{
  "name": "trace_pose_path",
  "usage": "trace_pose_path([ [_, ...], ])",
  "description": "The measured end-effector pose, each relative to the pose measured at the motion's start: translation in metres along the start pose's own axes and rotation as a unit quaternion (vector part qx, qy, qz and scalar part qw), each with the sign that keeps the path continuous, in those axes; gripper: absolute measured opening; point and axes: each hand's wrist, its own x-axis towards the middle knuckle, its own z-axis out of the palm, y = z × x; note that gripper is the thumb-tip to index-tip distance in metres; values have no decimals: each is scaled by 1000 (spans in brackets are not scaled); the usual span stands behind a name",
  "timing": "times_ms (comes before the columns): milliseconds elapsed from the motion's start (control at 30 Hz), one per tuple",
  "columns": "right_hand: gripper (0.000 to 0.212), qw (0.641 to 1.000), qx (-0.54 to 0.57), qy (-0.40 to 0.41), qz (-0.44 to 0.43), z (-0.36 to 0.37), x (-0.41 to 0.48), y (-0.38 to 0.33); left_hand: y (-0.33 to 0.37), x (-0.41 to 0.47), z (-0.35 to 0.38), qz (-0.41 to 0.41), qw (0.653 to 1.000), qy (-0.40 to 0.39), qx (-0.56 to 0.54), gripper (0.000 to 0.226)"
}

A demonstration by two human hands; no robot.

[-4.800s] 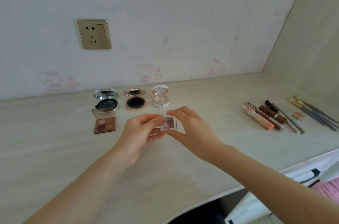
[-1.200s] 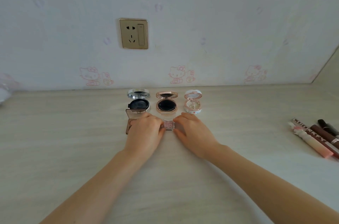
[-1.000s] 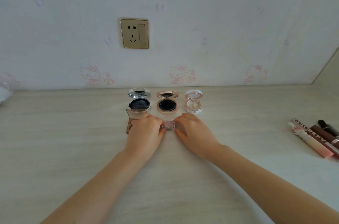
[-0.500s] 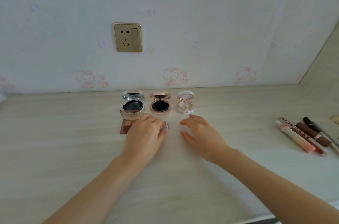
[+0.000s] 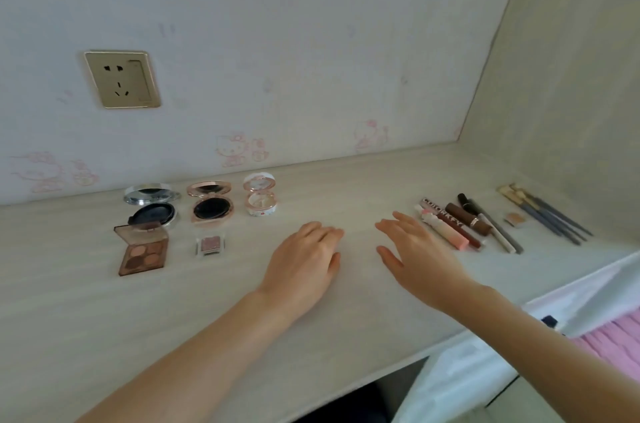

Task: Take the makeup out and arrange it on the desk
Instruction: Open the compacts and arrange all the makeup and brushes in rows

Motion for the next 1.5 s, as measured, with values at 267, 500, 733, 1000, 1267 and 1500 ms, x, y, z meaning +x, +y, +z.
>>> trace_pose_path([
  [267,42,995,-19,55,79,-29,-37,77,73,65,37,61,995,-39,-72,38],
  [500,34,985,-37,34,163,-40,-48,145,125,124,71,93,989,-45,-108,31],
  [733,38,966,-56,34,250,-45,-44,203,166,175,104,114,984,-69,-118,27],
  [1000,54,944,-56,-13,326,-31,-27,234,196,214,128,55,980,-132,-136,30],
  [1267,63,934,-51,-18,354,-19,-18,251,201,234,148,56,974,-209,-73,37],
  [1500,49,920,54,50,386,-24,-21,242,204,230,148,23,972,-170,-158,22],
])
